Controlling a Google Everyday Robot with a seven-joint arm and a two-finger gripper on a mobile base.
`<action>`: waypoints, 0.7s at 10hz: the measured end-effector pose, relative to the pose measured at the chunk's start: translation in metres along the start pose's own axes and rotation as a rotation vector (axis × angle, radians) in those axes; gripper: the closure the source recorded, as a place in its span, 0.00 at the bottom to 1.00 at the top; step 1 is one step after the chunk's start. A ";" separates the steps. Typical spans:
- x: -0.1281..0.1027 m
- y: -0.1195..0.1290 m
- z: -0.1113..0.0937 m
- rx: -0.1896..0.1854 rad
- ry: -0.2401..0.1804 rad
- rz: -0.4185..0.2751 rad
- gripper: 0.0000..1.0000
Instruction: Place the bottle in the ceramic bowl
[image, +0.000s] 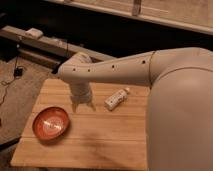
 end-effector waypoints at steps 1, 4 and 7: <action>0.000 0.000 0.000 -0.001 0.000 0.000 0.35; -0.012 -0.007 0.009 -0.001 0.005 0.029 0.35; -0.045 -0.030 0.027 0.036 -0.016 0.102 0.35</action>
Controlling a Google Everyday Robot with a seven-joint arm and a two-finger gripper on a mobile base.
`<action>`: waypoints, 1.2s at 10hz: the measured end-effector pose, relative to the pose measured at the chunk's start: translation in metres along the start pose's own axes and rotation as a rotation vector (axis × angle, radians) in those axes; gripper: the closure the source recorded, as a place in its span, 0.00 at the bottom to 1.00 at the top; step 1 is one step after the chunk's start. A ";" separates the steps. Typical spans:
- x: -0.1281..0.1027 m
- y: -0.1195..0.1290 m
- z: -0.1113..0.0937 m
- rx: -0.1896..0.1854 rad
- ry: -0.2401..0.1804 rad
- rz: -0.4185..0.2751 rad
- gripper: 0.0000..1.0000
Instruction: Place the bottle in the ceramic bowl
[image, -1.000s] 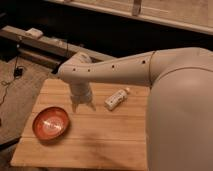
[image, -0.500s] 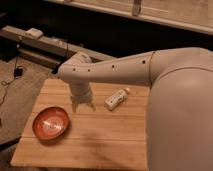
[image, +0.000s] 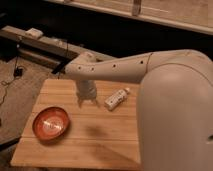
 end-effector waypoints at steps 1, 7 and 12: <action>-0.007 -0.003 0.004 0.008 -0.005 0.011 0.35; -0.049 -0.063 0.043 0.002 -0.029 0.161 0.35; -0.076 -0.088 0.064 -0.035 -0.027 0.230 0.35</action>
